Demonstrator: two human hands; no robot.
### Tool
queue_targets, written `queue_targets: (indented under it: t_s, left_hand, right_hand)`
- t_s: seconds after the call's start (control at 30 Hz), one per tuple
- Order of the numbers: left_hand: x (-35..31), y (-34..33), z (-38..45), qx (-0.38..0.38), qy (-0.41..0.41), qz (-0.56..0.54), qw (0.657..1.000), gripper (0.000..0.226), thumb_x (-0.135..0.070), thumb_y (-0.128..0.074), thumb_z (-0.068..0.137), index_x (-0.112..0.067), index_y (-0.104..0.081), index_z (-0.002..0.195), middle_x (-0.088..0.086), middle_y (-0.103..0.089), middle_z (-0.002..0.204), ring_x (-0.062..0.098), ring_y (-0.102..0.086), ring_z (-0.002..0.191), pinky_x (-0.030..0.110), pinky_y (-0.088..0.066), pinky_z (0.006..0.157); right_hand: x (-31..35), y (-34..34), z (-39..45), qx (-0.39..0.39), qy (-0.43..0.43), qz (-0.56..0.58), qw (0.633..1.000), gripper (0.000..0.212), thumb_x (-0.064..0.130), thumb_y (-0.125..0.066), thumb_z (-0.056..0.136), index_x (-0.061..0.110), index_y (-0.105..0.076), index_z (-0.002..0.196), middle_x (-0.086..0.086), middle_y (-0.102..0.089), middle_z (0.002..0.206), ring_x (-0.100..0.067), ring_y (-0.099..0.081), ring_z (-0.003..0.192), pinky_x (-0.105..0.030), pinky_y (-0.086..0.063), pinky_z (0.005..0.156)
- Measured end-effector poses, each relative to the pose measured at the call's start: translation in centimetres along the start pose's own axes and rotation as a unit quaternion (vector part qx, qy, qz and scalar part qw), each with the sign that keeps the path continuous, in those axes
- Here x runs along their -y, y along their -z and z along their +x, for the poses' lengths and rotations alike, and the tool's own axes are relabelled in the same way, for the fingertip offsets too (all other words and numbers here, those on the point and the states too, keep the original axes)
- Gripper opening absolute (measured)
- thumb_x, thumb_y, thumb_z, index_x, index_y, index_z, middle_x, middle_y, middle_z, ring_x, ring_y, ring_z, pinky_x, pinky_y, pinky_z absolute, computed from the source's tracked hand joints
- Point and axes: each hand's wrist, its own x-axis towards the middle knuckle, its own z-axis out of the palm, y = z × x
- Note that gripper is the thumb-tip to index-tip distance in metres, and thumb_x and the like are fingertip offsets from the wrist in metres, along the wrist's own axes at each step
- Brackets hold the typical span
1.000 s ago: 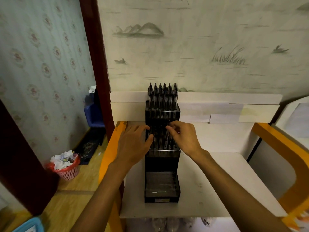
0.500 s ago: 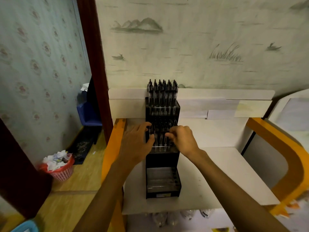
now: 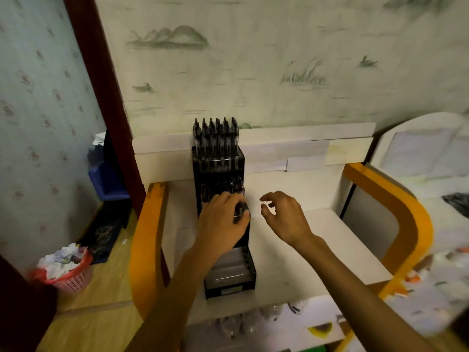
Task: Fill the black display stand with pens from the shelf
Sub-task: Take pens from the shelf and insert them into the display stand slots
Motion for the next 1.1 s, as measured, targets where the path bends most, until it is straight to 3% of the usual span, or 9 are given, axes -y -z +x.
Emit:
queue_targets:
  t_s: [0.13,0.33,0.5,0.67,0.77,0.97,1.1]
  left_hand:
    - [-4.4,-2.8,0.7,0.009,-0.008,-0.026,1.0,0.031,-0.043,-0.057,0.095,-0.03,-0.059,0.123,-0.009,-0.061,0.119,0.013,-0.055,0.109,0.035,-0.046,0.097]
    - [-14.6,-8.5,1.6,0.026,-0.05,-0.061,0.997,0.031,-0.048,-0.055,0.093,-0.035,-0.059,0.121,-0.011,-0.064,0.121,0.012,-0.06,0.106,0.028,-0.044,0.092]
    - [-24.9,-14.0,2.3,0.052,-0.078,-0.074,0.993,0.032,-0.048,-0.057,0.093,-0.036,-0.057,0.122,-0.01,-0.062,0.121,0.011,-0.059,0.105,0.027,-0.047,0.089]
    - [-34.7,-19.4,2.5,0.067,-0.112,-0.079,0.988,0.03,-0.046,-0.058,0.093,-0.033,-0.058,0.12,-0.01,-0.062,0.118,0.013,-0.058,0.105,0.035,-0.052,0.088]
    - [-39.4,-22.0,2.7,0.077,-0.112,-0.079,0.988,0.028,-0.043,-0.058,0.093,-0.033,-0.059,0.119,-0.008,-0.061,0.115,0.014,-0.058,0.103,0.029,-0.048,0.083]
    - [-47.2,-27.3,4.0,0.134,-0.111,-0.057,0.983,0.031,-0.045,-0.057,0.094,-0.036,-0.058,0.124,-0.011,-0.059,0.127,0.011,-0.056,0.109,0.023,-0.045,0.086]
    - [-51.3,-31.4,6.0,0.152,-0.121,-0.058,0.979,0.032,-0.045,-0.056,0.095,-0.036,-0.057,0.126,-0.012,-0.058,0.13,0.012,-0.055,0.116,0.034,-0.049,0.099]
  right_hand:
    - [-4.3,3.4,-2.1,-0.004,-0.029,-0.024,0.999,0.028,0.03,-0.06,0.096,0.022,-0.065,0.122,0.002,-0.065,0.124,-0.016,-0.065,0.105,-0.02,-0.042,0.08]
    - [-12.6,10.8,-6.6,-0.011,-0.073,-0.054,0.996,0.029,0.033,-0.058,0.096,0.025,-0.063,0.124,0.003,-0.063,0.127,-0.015,-0.063,0.108,-0.029,-0.052,0.086]
    - [-20.5,18.6,-10.5,-0.009,-0.084,-0.079,0.993,0.026,0.026,-0.058,0.094,0.019,-0.068,0.117,0.0,-0.068,0.119,-0.019,-0.064,0.105,-0.022,-0.047,0.08]
    - [-29.4,25.5,-14.0,-0.01,-0.096,-0.093,0.991,0.028,0.03,-0.058,0.094,0.024,-0.066,0.12,0.001,-0.065,0.119,-0.02,-0.063,0.105,-0.027,-0.047,0.08]
    - [-34.3,28.2,-15.7,-0.018,-0.106,-0.087,0.99,0.027,0.028,-0.058,0.094,0.024,-0.065,0.12,0.001,-0.064,0.12,-0.019,-0.062,0.107,-0.03,-0.048,0.081]
    - [-42.3,32.1,-18.1,-0.027,-0.135,-0.08,0.987,0.026,0.028,-0.058,0.093,0.026,-0.066,0.118,0.003,-0.065,0.121,-0.016,-0.063,0.105,-0.024,-0.043,0.075]
    - [-48.2,34.2,-18.8,-0.036,-0.159,-0.079,0.983,0.026,0.03,-0.058,0.094,0.027,-0.066,0.119,0.005,-0.065,0.122,-0.015,-0.062,0.107,-0.023,-0.041,0.077]
